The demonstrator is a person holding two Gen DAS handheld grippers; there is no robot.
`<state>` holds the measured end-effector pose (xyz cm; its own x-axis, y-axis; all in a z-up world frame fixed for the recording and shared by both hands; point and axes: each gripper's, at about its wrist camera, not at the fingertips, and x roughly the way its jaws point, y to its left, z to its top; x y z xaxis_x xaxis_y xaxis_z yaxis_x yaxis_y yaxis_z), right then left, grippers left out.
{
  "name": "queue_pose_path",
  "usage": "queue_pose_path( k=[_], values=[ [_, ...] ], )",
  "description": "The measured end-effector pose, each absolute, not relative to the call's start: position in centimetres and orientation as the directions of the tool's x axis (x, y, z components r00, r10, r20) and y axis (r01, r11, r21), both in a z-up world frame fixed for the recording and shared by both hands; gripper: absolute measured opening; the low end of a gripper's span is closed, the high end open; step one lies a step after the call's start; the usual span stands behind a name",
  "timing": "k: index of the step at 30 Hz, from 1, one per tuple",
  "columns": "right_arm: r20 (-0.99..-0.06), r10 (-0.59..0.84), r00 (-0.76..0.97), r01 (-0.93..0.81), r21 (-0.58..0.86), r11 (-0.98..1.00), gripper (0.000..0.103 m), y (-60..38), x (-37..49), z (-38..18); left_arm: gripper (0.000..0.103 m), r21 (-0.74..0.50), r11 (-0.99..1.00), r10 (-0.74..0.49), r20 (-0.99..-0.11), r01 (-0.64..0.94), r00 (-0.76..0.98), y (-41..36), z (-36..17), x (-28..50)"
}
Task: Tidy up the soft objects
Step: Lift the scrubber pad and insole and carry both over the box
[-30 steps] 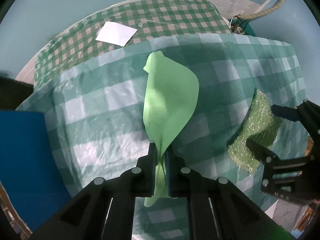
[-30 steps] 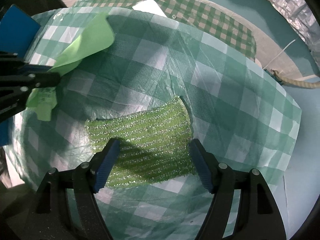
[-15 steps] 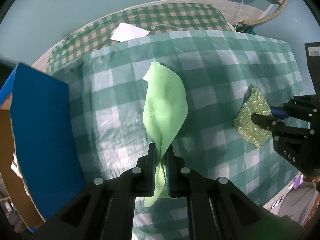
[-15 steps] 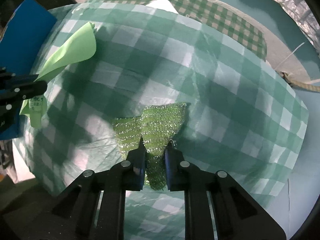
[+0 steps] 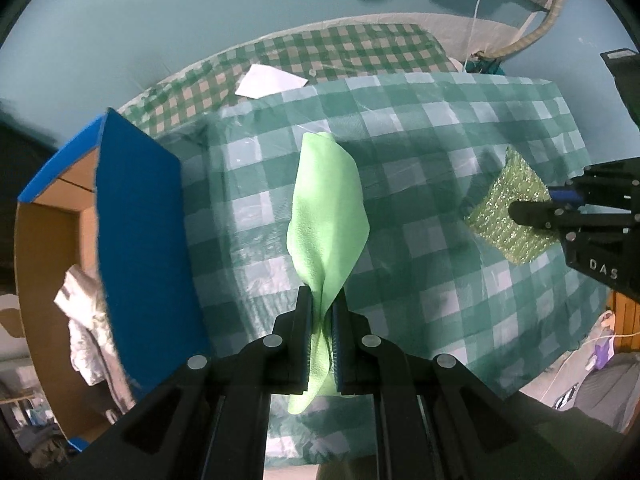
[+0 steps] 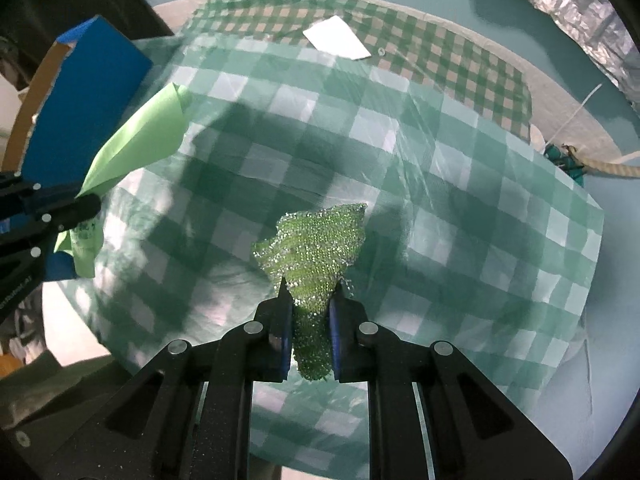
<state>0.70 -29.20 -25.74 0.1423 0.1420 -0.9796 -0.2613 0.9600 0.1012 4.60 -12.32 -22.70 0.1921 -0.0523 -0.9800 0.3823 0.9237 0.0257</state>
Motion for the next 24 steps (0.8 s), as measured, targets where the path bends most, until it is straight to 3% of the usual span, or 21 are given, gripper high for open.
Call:
queue_pose_path(
  k=[24],
  values=[
    [-0.95,0.205,0.237,-0.328,0.12,0.937,0.013,-23.9,-0.9,-16.9,0.009,0.008,0.941,-0.094,-0.954,0.337,0.286,-6.7,-15.8,1.0]
  ],
)
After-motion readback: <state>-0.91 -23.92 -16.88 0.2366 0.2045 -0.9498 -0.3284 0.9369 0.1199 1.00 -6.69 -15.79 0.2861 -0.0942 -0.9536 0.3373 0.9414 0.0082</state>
